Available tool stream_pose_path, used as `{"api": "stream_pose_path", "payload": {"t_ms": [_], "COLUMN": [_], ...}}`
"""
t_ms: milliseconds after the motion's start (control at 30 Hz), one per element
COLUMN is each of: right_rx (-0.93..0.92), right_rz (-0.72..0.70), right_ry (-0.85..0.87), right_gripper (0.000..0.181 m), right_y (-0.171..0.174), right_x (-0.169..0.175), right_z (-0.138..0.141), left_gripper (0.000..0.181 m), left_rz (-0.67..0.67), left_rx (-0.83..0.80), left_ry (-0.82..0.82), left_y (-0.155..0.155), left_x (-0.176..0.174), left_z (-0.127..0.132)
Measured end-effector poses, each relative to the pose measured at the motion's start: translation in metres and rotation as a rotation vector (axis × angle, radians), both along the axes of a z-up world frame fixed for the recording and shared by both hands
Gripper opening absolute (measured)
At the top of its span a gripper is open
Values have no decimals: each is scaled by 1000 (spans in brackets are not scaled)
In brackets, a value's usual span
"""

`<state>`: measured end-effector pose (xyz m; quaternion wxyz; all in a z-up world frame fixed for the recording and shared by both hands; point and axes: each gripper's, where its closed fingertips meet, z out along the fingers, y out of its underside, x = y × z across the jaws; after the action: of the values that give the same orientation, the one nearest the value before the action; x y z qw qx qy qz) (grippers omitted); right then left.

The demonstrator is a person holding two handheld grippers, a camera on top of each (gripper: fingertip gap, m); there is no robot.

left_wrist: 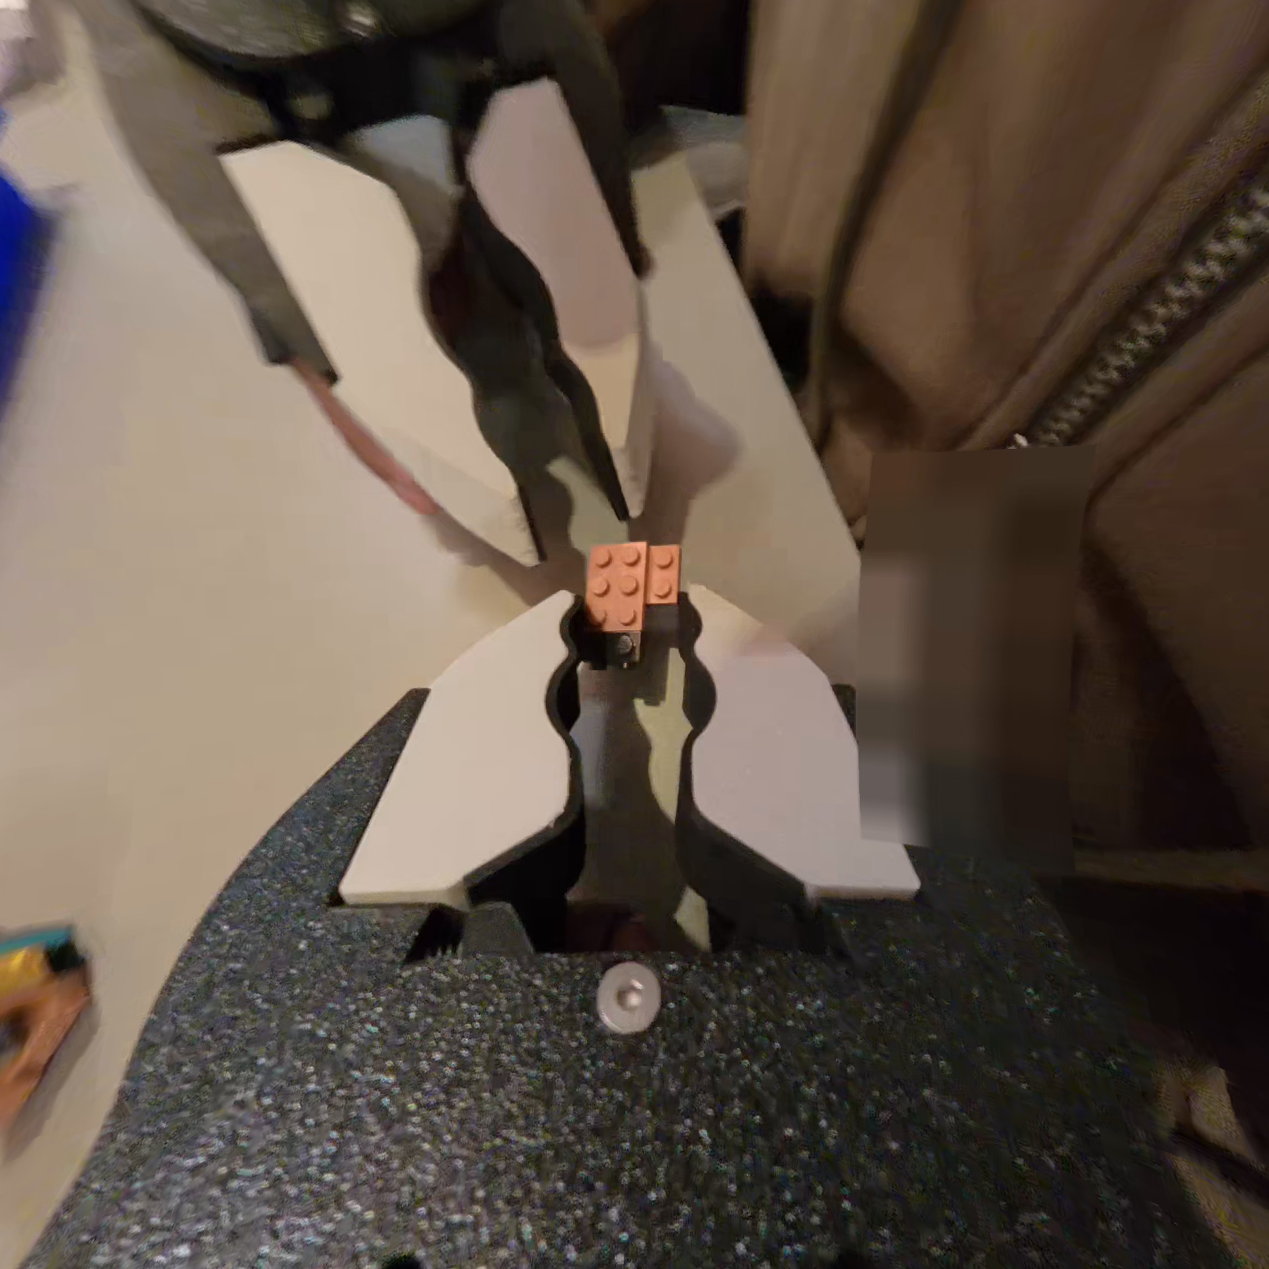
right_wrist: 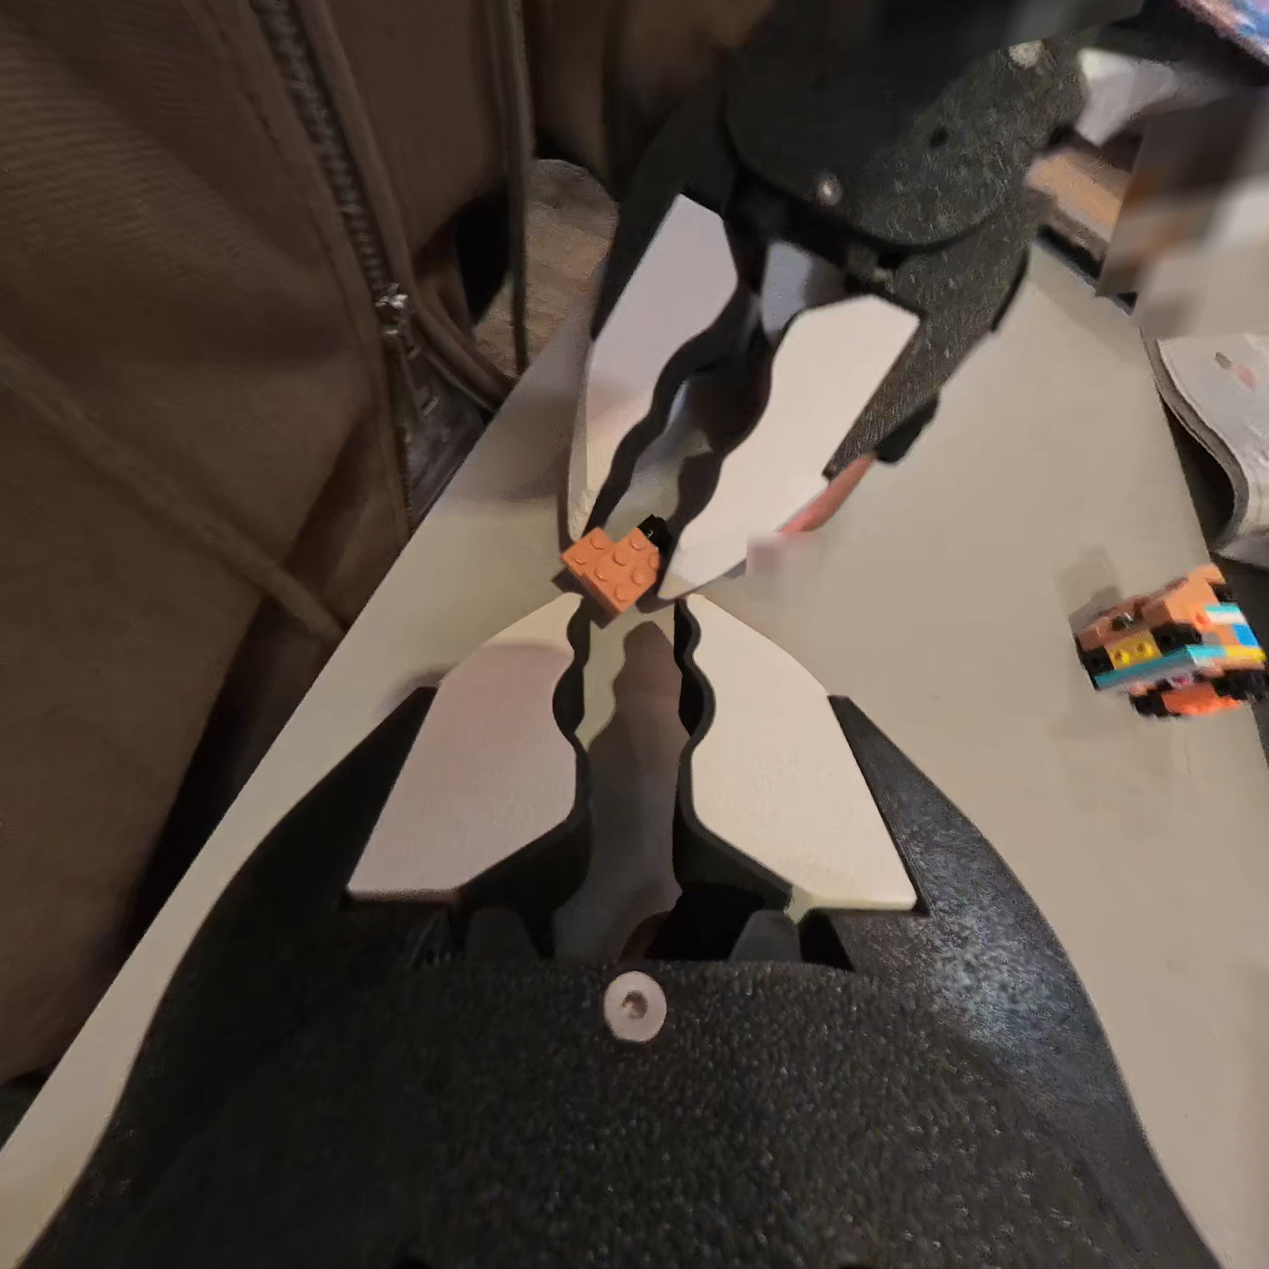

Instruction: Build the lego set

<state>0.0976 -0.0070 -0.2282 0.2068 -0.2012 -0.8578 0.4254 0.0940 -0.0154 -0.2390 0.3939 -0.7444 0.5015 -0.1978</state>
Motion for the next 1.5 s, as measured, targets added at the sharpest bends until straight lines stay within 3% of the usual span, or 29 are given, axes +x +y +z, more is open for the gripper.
{"api": "stream_pose_path", "payload": {"t_ms": [133, 400, 567, 767, 900, 1067, 1233, 1333, 1367, 1500], "right_rx": [-58, -595, -784, -878, -835, -582, -402, -333, -320, -172], "right_rz": [-240, -553, -643, -581, -460, -297, -196, -218, -241, -338], "right_ry": [-54, -382, -473, -484, -475, -462, -440, -399, -384, -281], "right_gripper": [25, 27, 26, 10, 9, 9, 9, 9, 9, 23], "right_y": [18, 15, 12, 3, -5, -18, -28, -24, -20, 5], "right_x": [-20, -46, -60, -66, -63, -56, -54, -56, -58, -61], "right_z": [4, 19, 17, 27, 36, 37, 34, 27, 24, 8], "left_gripper": [26, 26, 26, 26, 32, 33, 23, 16, 8, 8], "left_rz": [220, 631, 709, 686, 630, 460, 359, 407, 433, 558], "left_rx": [74, 231, 339, 381, 287, 26, -114, -136, -153, -214], "left_ry": [-60, -31, 8, 30, -151, -447, -450, -430, -450, -585], "left_y": [11, 22, 22, 15, 5, -6, -12, -10, -9, -7], "left_x": [-17, -57, -59, -58, -60, -53, -42, -46, -49, -64], "left_z": [15, 26, 28, 29, 39, 52, 43, 35, 34, 38]}}
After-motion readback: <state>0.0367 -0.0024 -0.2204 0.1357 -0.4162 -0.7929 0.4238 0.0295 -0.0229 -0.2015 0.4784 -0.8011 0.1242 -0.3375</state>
